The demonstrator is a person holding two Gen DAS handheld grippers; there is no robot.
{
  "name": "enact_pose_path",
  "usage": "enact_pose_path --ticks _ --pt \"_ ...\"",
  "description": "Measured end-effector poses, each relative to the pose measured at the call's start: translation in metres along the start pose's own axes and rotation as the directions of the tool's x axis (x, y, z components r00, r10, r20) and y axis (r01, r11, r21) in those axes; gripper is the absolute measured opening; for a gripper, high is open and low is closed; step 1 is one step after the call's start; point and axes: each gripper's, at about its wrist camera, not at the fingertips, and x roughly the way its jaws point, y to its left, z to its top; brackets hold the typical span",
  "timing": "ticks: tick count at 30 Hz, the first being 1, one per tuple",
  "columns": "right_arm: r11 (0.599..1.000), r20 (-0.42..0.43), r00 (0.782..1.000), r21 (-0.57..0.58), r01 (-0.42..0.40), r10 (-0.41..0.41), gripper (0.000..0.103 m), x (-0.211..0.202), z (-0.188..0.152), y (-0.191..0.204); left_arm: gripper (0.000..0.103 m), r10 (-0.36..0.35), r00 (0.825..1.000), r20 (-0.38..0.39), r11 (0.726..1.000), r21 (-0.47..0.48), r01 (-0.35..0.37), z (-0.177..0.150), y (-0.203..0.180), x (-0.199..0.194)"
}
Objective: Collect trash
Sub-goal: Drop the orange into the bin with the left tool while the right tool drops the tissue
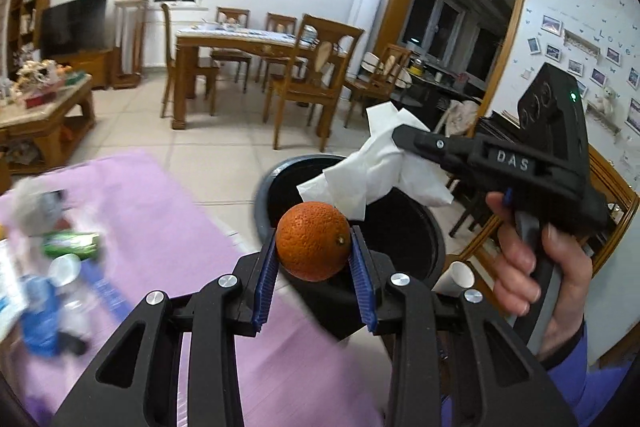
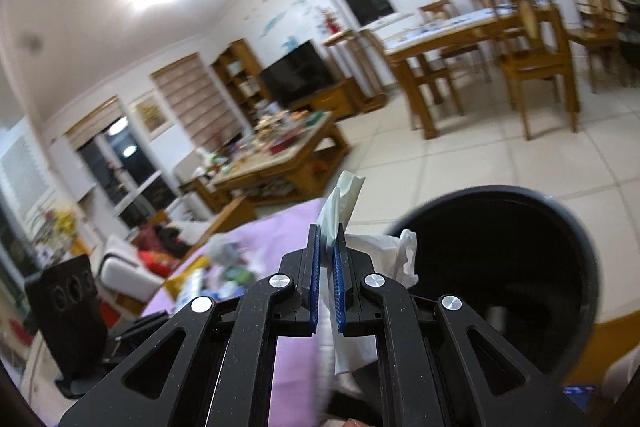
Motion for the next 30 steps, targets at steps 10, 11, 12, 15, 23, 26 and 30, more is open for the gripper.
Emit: enact_pose_path --ticks 10,11,12,15,23,26,30 --pt "0.985 -0.037 0.992 0.120 0.126 -0.123 0.007 0.001 -0.014 -0.104 0.034 -0.050 0.991 -0.126 0.999 0.011 0.052 0.012 -0.026 0.101" --pt "0.983 -0.041 0.991 0.127 0.130 -0.125 0.007 0.002 -0.017 -0.110 0.034 -0.048 0.990 -0.132 0.999 0.011 0.050 0.010 -0.028 0.103" --pt "0.982 -0.046 0.991 0.133 0.132 -0.127 0.007 0.005 -0.019 -0.114 0.034 -0.046 0.989 -0.139 0.999 0.010 0.047 0.009 -0.027 0.106" --pt "0.979 -0.060 0.990 0.149 0.138 -0.131 0.007 0.012 -0.025 -0.125 0.035 -0.038 0.987 -0.156 0.999 0.006 0.039 0.009 -0.026 0.115" --pt "0.976 -0.086 0.989 0.171 0.136 -0.122 0.018 0.028 -0.031 -0.123 0.041 0.001 0.982 -0.189 1.000 0.023 0.004 0.005 -0.032 0.124" --pt "0.975 -0.086 0.989 0.173 0.137 -0.124 0.054 0.030 -0.030 -0.119 0.069 0.005 0.986 -0.169 1.000 0.019 -0.002 0.006 -0.032 0.118" --pt "0.975 -0.076 0.989 0.169 0.140 -0.129 0.054 0.028 -0.031 -0.112 0.071 0.005 0.989 -0.145 1.000 0.010 -0.003 0.008 -0.031 0.105"
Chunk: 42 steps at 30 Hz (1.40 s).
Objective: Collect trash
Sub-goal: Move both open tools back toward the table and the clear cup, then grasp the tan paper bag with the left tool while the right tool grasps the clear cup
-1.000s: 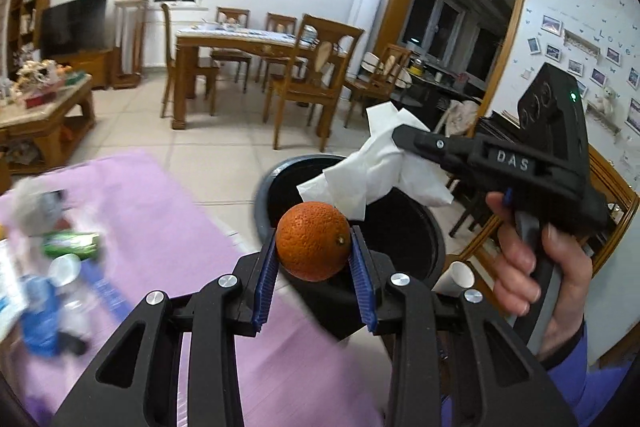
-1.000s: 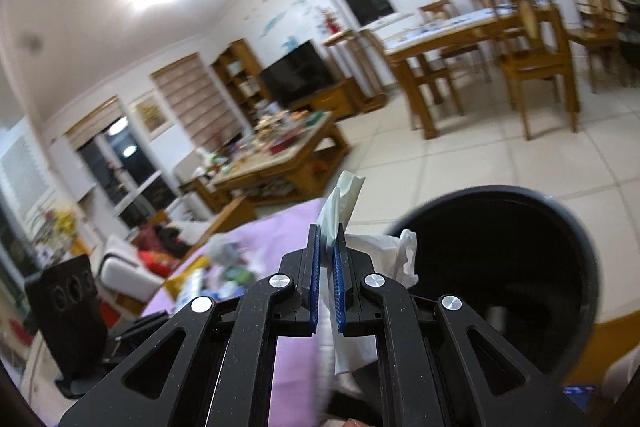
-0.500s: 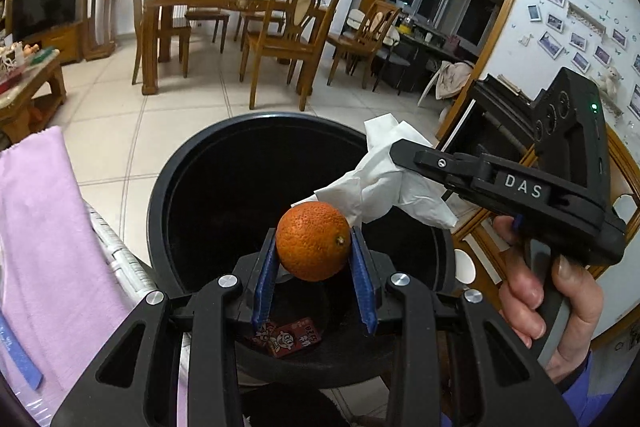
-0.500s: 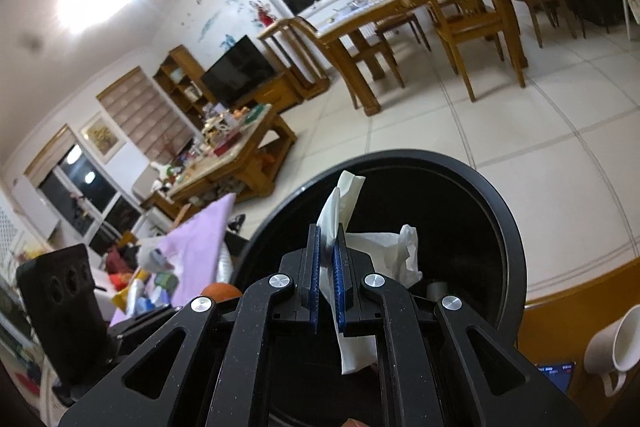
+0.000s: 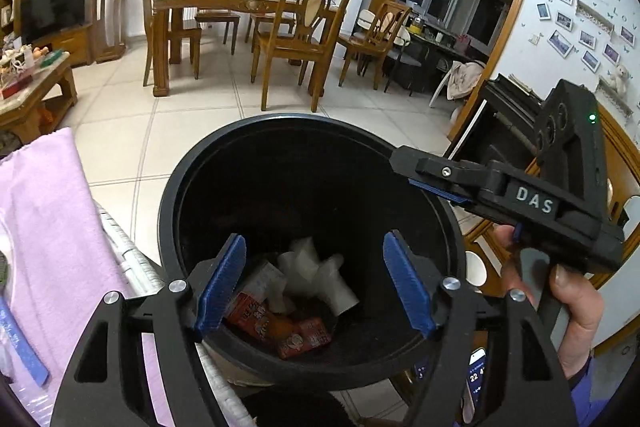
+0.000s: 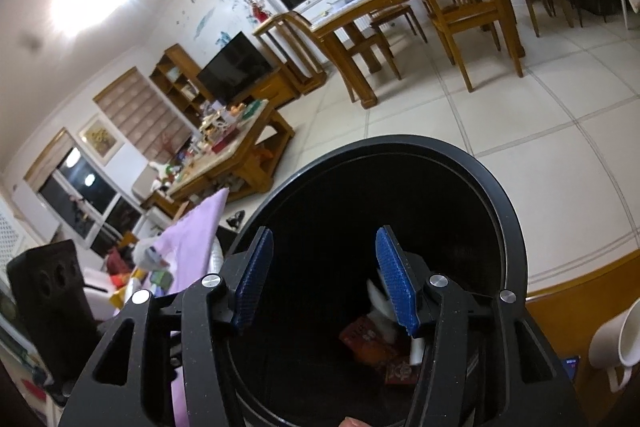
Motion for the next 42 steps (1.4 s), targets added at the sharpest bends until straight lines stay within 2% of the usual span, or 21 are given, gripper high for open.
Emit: enact_pose_path --ticks 8,10,11,12,15,21,22,25,29,32,36,37,41,42 --pt "0.998 -0.003 1.000 -0.056 -0.020 0.020 0.054 -0.005 -0.005 0.031 0.076 0.016 0.998 0.056 0.999 -0.034 -0.014 -0.013 0.016 -0.055" --pt "0.997 -0.013 0.999 -0.078 -0.030 0.029 0.058 -0.002 -0.008 0.046 0.077 0.033 0.997 0.074 0.998 -0.054 -0.029 -0.019 0.024 -0.071" --pt "0.993 -0.028 0.999 -0.108 -0.046 0.043 0.058 0.003 -0.014 0.066 0.077 0.047 0.995 0.086 0.997 -0.072 -0.041 -0.023 0.032 -0.083" --pt "0.993 -0.028 0.999 -0.108 -0.046 0.043 0.058 0.003 -0.014 0.066 0.077 0.059 0.994 0.094 0.995 -0.088 -0.051 -0.026 0.039 -0.092" --pt "0.985 -0.055 0.996 -0.154 -0.074 0.066 0.058 0.012 -0.025 0.101 0.077 0.107 0.987 0.124 0.986 -0.139 -0.089 -0.038 0.063 -0.124" --pt "0.957 -0.139 0.984 -0.252 -0.141 0.109 0.058 0.042 -0.053 0.185 0.077 0.248 0.958 0.145 0.949 -0.237 -0.210 -0.071 0.123 -0.188" --pt "0.957 -0.139 0.984 -0.252 -0.141 0.109 0.058 0.042 -0.053 0.185 0.077 0.272 0.952 0.142 0.940 -0.250 -0.231 -0.078 0.132 -0.197" --pt "0.941 -0.197 0.973 -0.292 -0.172 0.116 0.065 0.057 -0.074 0.218 0.077 0.363 0.926 0.107 0.906 -0.273 -0.324 -0.102 0.167 -0.221" --pt "0.913 -0.287 0.952 -0.353 -0.206 0.104 0.064 0.078 -0.108 0.258 0.077 0.438 0.899 0.027 0.877 -0.235 -0.420 -0.130 0.203 -0.231" --pt "0.897 -0.345 0.935 -0.383 -0.221 0.082 0.067 0.094 -0.133 0.277 0.076 0.448 0.894 -0.019 0.873 -0.204 -0.442 -0.142 0.219 -0.231" --pt "0.880 -0.401 0.916 -0.424 -0.213 0.029 0.070 0.112 -0.165 0.294 0.075 0.432 0.900 -0.053 0.879 -0.198 -0.434 -0.152 0.238 -0.230" --pt "0.877 -0.411 0.912 -0.432 -0.208 0.014 0.070 0.115 -0.170 0.296 0.073 0.428 0.902 -0.057 0.882 -0.195 -0.430 -0.152 0.241 -0.228" --pt "0.872 -0.430 0.902 -0.453 -0.187 -0.031 0.070 0.121 -0.185 0.291 0.042 0.401 0.913 -0.076 0.891 -0.201 -0.408 -0.157 0.254 -0.221" --pt "0.869 -0.432 0.901 -0.460 -0.181 -0.040 0.068 0.122 -0.187 0.291 0.042 0.395 0.915 -0.079 0.891 -0.208 -0.403 -0.157 0.258 -0.221"
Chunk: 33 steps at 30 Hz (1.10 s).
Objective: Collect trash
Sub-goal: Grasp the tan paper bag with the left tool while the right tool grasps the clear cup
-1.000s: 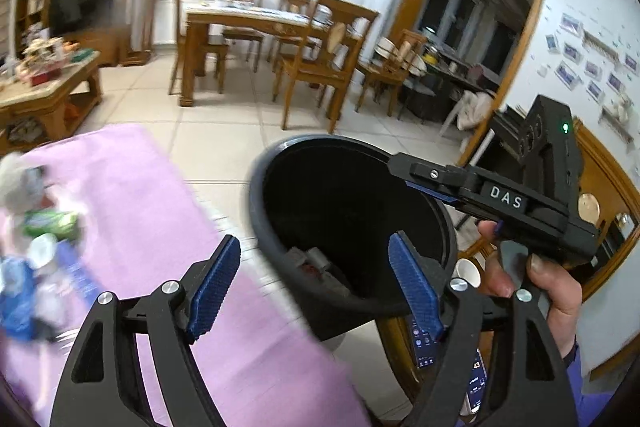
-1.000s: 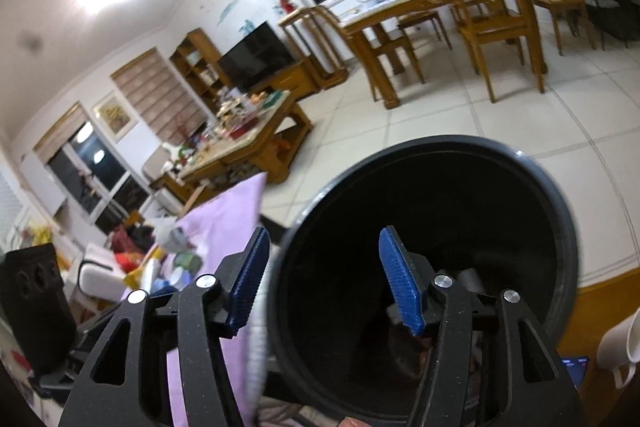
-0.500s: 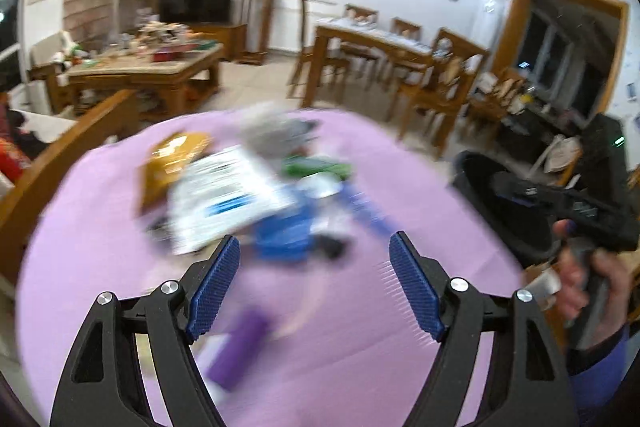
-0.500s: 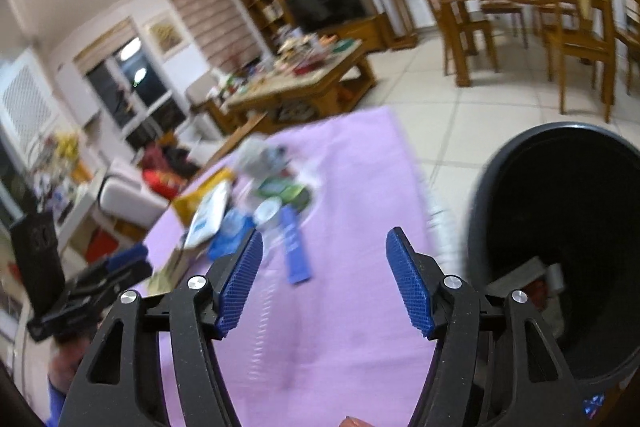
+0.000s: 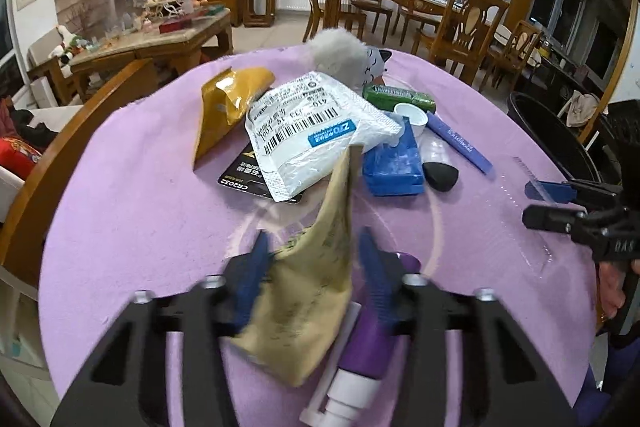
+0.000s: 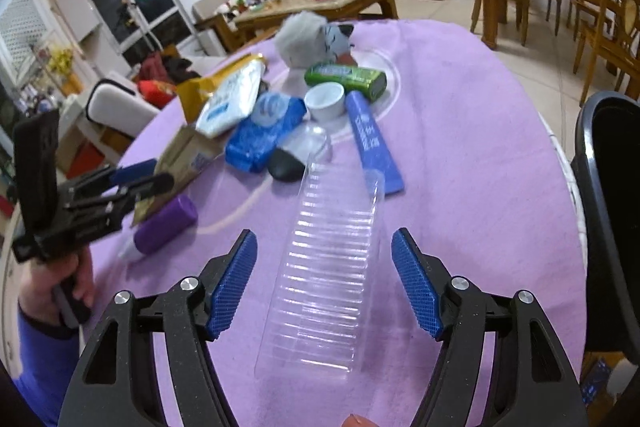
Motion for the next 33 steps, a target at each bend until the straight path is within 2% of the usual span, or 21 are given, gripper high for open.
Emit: enact_pose_path --ticks 1,3,5,11,13,15,23,25,26,27,31,32,33 --pt "1.000 -0.007 1.000 -0.006 0.009 -0.009 0.063 0.002 -0.001 0.002 0.041 -0.006 1.000 0.001 1.000 -0.009 0.006 -0.001 0.002 -0.001" --pt "1.000 -0.019 1.000 -0.017 0.019 -0.019 0.045 0.006 -0.003 0.001 0.040 -0.012 1.000 0.004 1.000 -0.018 0.012 0.001 0.003 0.001" --pt "0.999 -0.027 0.999 -0.027 0.020 -0.021 0.039 0.010 -0.004 0.001 0.037 -0.016 1.000 0.000 1.000 -0.025 0.016 0.002 0.003 0.002" --pt "0.999 0.008 1.000 -0.042 -0.005 0.005 0.036 0.003 -0.002 0.005 0.034 0.001 1.000 0.018 1.000 -0.029 -0.001 0.000 0.003 -0.004" --pt "0.999 0.034 0.999 -0.045 -0.016 0.017 0.034 -0.005 0.001 0.006 0.034 0.000 0.999 0.046 0.999 -0.044 0.002 -0.001 0.003 -0.012" --pt "0.999 0.053 0.998 -0.047 -0.020 0.023 0.020 -0.011 0.003 0.006 0.033 -0.013 0.997 0.078 0.998 -0.058 0.018 0.000 0.002 -0.022" --pt "0.998 0.099 0.994 -0.046 -0.045 0.050 0.020 -0.033 0.011 -0.005 0.033 -0.020 0.986 0.167 0.999 -0.036 0.026 0.015 -0.025 -0.051" --pt "0.997 0.082 0.994 -0.044 -0.066 0.070 0.032 -0.032 0.010 -0.007 0.033 -0.025 0.984 0.176 0.999 -0.027 0.030 0.018 -0.035 -0.054" --pt "0.995 0.069 0.994 -0.042 -0.087 0.090 0.056 -0.031 0.009 -0.010 0.033 -0.031 0.983 0.181 0.999 -0.023 0.035 0.020 -0.040 -0.055" --pt "0.994 0.060 0.993 -0.046 -0.095 0.098 0.076 -0.030 0.007 -0.010 0.033 -0.038 0.982 0.184 0.999 -0.020 0.042 0.021 -0.044 -0.056" --pt "0.991 0.022 0.994 -0.080 -0.104 0.106 0.078 -0.021 0.000 -0.004 0.033 -0.065 0.980 0.189 0.998 -0.010 0.068 0.023 -0.058 -0.060" --pt "0.991 0.000 0.995 -0.093 -0.097 0.098 0.077 -0.016 -0.002 -0.002 0.033 -0.070 0.980 0.188 0.997 -0.006 0.072 0.024 -0.062 -0.059" --pt "0.990 -0.022 0.995 -0.104 -0.095 0.093 0.071 -0.010 -0.003 0.000 0.033 -0.073 0.980 0.187 0.997 -0.005 0.076 0.024 -0.062 -0.059"
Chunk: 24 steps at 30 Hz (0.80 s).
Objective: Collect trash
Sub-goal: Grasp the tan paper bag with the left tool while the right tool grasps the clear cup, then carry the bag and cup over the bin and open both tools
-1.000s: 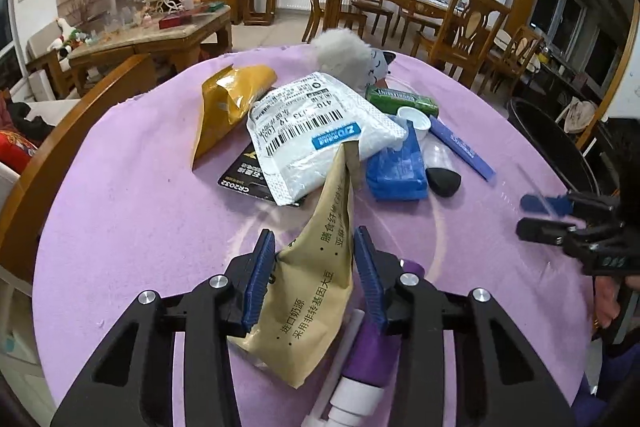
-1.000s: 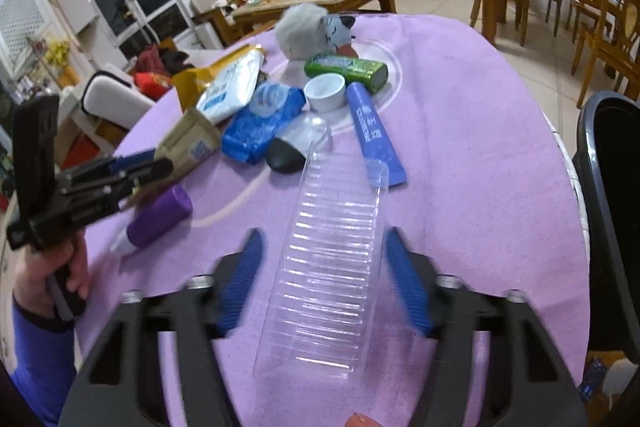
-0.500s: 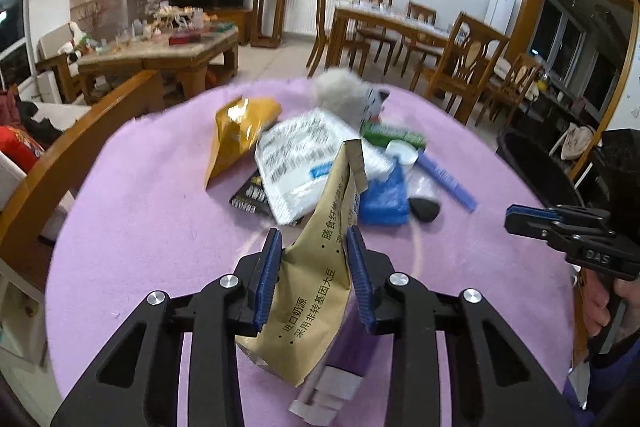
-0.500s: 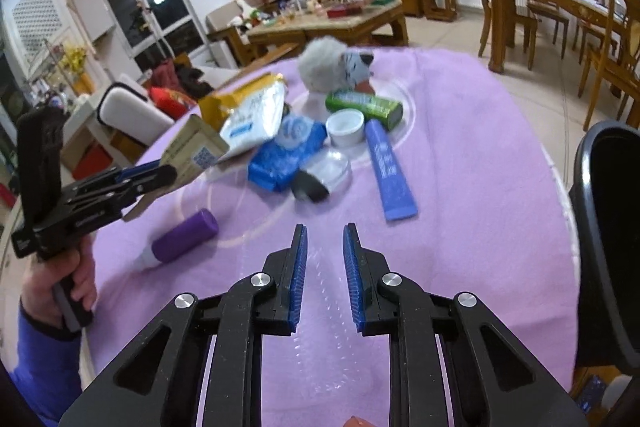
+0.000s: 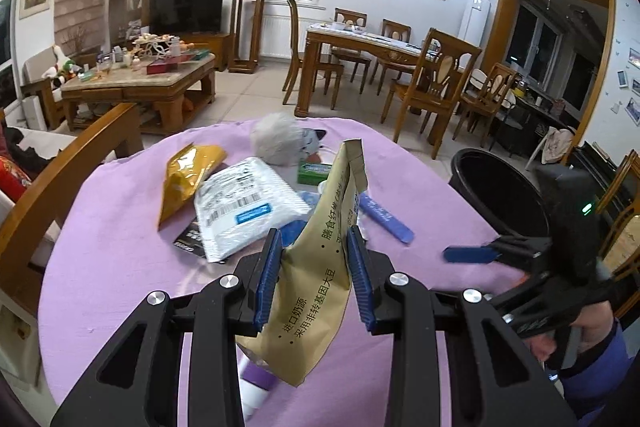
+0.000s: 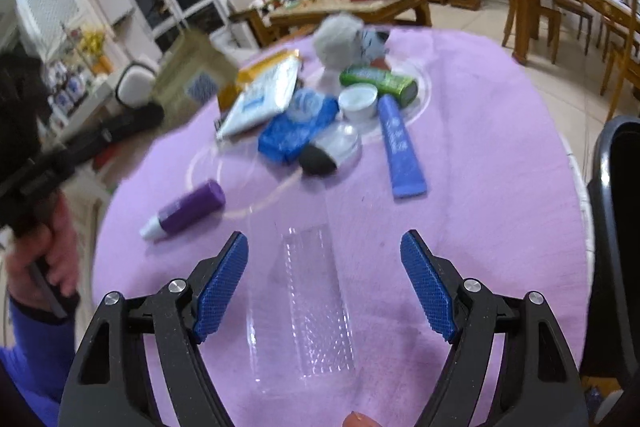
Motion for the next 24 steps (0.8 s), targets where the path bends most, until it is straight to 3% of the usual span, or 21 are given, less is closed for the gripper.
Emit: enact_pose_path --ticks 1,3,4,6,8,19,24 --pt "1.000 -0.025 1.000 -0.011 0.001 -0.001 0.066 0.006 -0.001 0.002 0.033 -0.003 1.000 0.000 1.000 0.000 0.003 0.001 -0.002 0.000" --pt "0.999 -0.050 0.999 -0.038 0.011 -0.013 0.044 0.014 -0.005 0.005 0.033 -0.008 1.000 0.000 1.000 0.002 0.008 0.000 -0.006 0.001" --pt "0.998 -0.058 0.998 -0.053 0.020 -0.023 0.041 0.017 -0.006 0.007 0.033 -0.009 1.000 0.001 1.000 0.002 0.009 0.001 -0.008 0.001" --pt "0.995 -0.050 0.998 -0.084 0.045 -0.049 0.016 0.017 -0.007 0.011 0.033 -0.010 1.000 0.001 1.000 0.003 0.010 0.001 -0.011 0.003" --pt "0.996 -0.035 0.998 -0.083 0.042 -0.045 0.006 0.014 -0.008 0.011 0.033 -0.016 1.000 0.001 1.000 0.000 0.016 0.001 -0.013 0.005" --pt "0.999 0.124 0.992 -0.003 0.035 -0.035 0.003 -0.032 0.003 -0.017 0.033 -0.064 0.998 0.028 0.998 -0.006 0.064 0.008 -0.032 0.014" --pt "0.999 0.215 0.976 0.043 0.017 -0.026 0.003 -0.065 0.006 -0.035 0.033 -0.089 0.995 0.037 0.996 0.004 0.089 0.016 -0.052 0.020"
